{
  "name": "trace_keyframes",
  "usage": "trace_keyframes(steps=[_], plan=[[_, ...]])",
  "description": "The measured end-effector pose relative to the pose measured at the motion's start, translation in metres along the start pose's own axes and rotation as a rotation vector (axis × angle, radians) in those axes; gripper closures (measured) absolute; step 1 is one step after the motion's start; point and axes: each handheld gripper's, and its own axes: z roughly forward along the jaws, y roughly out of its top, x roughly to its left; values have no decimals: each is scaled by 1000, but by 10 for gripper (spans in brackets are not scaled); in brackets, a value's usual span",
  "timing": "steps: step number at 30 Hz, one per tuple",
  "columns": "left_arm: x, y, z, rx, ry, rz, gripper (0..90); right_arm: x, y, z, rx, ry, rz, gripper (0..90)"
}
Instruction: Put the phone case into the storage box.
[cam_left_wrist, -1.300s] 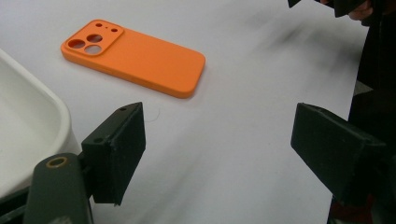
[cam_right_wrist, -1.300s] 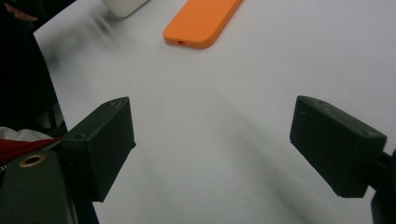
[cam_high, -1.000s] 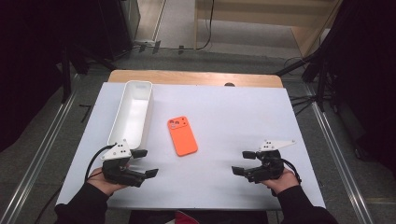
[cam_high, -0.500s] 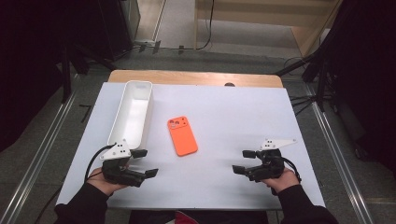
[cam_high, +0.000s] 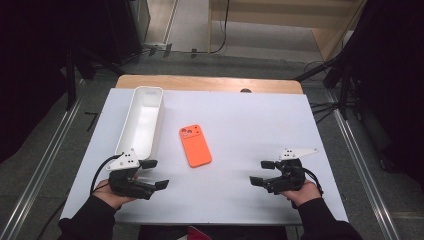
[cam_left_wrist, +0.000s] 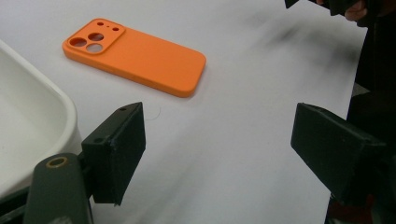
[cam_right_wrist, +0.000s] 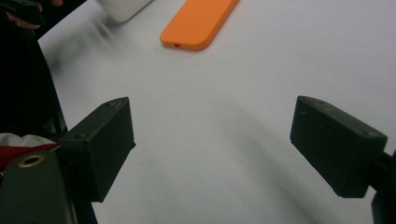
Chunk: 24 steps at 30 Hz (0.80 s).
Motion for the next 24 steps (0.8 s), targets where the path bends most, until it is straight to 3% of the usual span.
trace_keyframes(steps=[24], plan=[[0, 0, 1, 4, -9, -8, 179, -1, 5, 0, 5, -39, 4, 110]])
